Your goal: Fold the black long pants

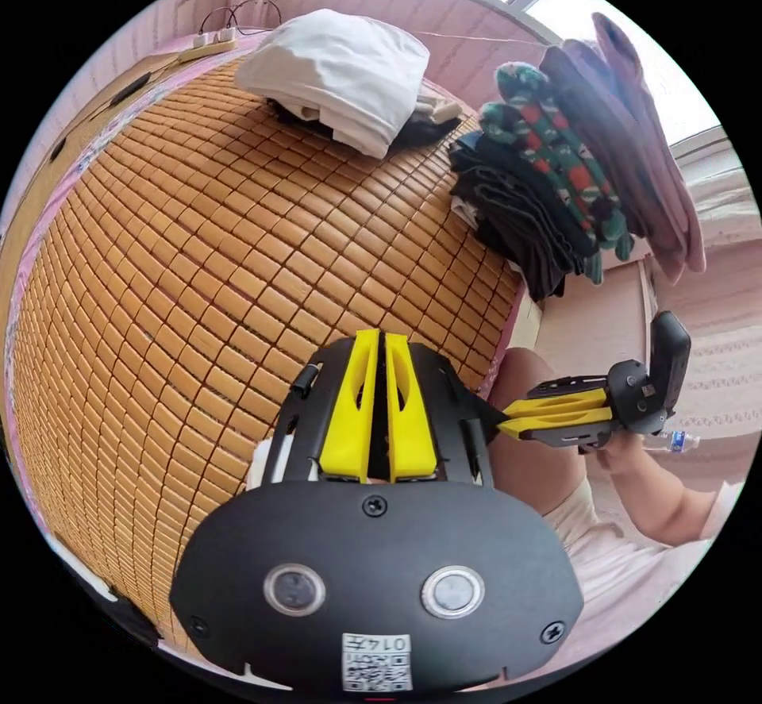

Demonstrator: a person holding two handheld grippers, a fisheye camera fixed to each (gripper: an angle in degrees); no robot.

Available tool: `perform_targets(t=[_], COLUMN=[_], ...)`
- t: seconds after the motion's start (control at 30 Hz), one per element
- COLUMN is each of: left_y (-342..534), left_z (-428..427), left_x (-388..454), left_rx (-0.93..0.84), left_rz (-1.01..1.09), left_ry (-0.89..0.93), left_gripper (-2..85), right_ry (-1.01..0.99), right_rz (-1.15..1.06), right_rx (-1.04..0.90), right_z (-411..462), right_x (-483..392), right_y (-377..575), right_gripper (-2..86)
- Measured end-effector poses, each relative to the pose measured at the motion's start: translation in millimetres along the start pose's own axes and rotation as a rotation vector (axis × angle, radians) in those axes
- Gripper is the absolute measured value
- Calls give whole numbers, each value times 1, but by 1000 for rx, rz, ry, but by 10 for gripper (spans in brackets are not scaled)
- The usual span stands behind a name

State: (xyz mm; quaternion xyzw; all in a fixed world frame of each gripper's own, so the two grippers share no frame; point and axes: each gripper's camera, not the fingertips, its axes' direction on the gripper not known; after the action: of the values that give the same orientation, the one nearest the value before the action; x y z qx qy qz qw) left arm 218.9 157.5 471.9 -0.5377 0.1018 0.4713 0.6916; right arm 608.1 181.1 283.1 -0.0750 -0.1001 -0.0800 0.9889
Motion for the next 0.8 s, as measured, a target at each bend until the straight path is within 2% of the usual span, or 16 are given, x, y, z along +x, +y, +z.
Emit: perform_targets(t=[0.1,0.23,0.4,0.5,0.57,0.63,0.67,0.73,0.8], left_y=[-2,31,130,219,287,328,351,376,389], left_z=[-34,-91,-147,-162,-146,-126,-116,-103,-91], left_x=[9,-3,-55,-94,-126,-148,-153,-152,-150], left_rx=[128,269,383,427,390,330,332,356,372], left_rz=[33,61,-49,-238,-461,-608,-667,-714,-733], left_ry=[86,123,82,-37,-223,-177,-120,-63,-25], left_gripper=[-4,-4,4,22,45,54,58,59,62], right_ry=[30,-2,-152,-225,-119,-57,-133,-159,-100], right_rz=[-27,-183,-475,-625,-658,-596,-591,-575,-544], right_rx=[99,194,114,-10,-130,-266,-310,-275,-231], right_z=[-43,-85,-60,-4,56,94,100,90,78], right_x=[9,-15,-89,-143,-165,-160,-157,-149,-136], right_y=[13,21,7,-2,-6,-10,-8,-5,-6], right_gripper=[10,11,17,28,43,43,43,45,53])
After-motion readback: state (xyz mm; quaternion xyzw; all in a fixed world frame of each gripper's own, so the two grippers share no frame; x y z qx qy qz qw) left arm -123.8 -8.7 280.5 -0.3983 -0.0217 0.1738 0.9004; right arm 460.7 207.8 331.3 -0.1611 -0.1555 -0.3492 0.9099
